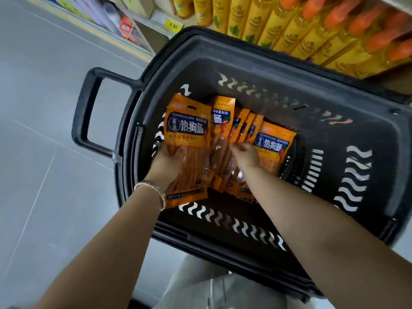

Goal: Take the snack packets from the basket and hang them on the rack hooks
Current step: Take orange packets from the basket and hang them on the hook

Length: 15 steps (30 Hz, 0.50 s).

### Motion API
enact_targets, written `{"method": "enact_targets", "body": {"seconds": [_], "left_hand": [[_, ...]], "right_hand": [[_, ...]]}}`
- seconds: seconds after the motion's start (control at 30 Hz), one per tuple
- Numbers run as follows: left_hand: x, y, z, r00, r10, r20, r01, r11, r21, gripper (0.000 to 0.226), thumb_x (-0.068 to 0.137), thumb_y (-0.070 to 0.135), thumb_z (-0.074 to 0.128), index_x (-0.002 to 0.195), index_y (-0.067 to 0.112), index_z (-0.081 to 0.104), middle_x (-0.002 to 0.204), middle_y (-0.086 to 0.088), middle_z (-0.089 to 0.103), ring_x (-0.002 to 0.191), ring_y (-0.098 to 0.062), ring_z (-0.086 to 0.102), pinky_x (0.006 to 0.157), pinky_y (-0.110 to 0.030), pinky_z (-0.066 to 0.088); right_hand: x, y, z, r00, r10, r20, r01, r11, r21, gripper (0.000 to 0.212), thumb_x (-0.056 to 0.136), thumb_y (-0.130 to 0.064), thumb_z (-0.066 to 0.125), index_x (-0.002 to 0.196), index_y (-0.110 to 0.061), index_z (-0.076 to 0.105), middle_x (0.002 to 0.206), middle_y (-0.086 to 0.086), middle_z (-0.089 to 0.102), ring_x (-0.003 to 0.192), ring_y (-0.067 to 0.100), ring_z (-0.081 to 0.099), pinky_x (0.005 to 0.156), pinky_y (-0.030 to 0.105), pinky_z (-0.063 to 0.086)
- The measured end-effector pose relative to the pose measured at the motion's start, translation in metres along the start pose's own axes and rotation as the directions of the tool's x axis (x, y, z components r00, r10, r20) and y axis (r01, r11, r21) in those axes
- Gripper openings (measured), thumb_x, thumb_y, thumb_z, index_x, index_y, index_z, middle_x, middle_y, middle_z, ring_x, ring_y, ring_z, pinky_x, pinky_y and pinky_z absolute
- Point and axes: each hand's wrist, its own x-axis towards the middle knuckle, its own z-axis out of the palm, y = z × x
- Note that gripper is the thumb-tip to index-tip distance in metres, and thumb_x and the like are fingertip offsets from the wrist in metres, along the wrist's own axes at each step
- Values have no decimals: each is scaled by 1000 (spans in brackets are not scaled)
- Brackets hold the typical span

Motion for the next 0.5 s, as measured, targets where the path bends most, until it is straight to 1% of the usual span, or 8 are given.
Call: {"method": "enact_targets", "body": {"seconds": [0.07,0.13,0.2,0.27,0.33,0.37,0.43,0.5], "left_hand": [[2,0,1,1000,2,-4,-2,1000,4,39,93,47,50,129,32,44,90,12,58,73,-7,55,52,-23,38],[3,0,2,1000,10,-13,-10,999,36,40,93,49,49,129,32,43,89,13,58,67,-4,54,47,-19,37],[1,2,2,1000,18,-25,-17,999,40,41,93,52,46,129,32,44,86,13,57,66,-5,56,48,-19,39],[-3,2,2,999,-2,-35,2,1000,3,46,93,58,38,131,31,43,83,15,53,75,-10,57,57,-25,40],[-11,4,1,1000,-6,-28,6,1000,-19,47,94,60,32,131,33,44,83,15,53,73,-7,53,57,-25,38],[-15,6,0,1000,11,-18,-11,1000,-23,43,95,58,32,126,33,47,82,14,55,71,-6,54,55,-24,39],[-24,11,-4,998,58,13,-58,998,-29,29,96,53,37,111,34,53,80,11,60,68,-6,57,52,-23,42],[-35,17,-6,994,95,54,-94,995,-32,15,95,48,43,100,37,52,81,11,60,70,-6,58,55,-23,42]], "right_hand": [[5,0,4,1000,-8,9,9,998,-64,33,90,-38,60,113,-15,60,99,4,66,82,20,63,70,27,50],[8,2,5,1000,-18,6,18,997,-76,27,92,-31,59,113,-15,61,90,0,64,73,15,60,62,25,48],[4,3,5,999,-25,30,27,998,-59,20,93,-28,55,110,-17,58,83,-4,59,71,13,58,63,28,50],[-5,7,1,999,-15,44,14,999,33,3,94,-26,53,95,-24,54,85,-3,58,73,12,59,71,32,52],[-19,11,-9,1000,0,-12,2,986,169,14,91,-24,57,82,-32,49,82,-4,59,71,11,59,71,32,52],[-27,11,-18,998,21,-51,-9,972,234,13,88,-23,60,82,-31,51,82,-2,62,71,12,61,71,33,52],[-45,9,-38,992,30,-121,11,947,321,15,83,-18,64,96,-22,58,88,4,66,77,19,65,73,37,53],[-62,8,-58,987,24,-160,41,921,387,26,82,-12,58,107,-19,59,93,5,67,83,23,65,75,36,53]]}}
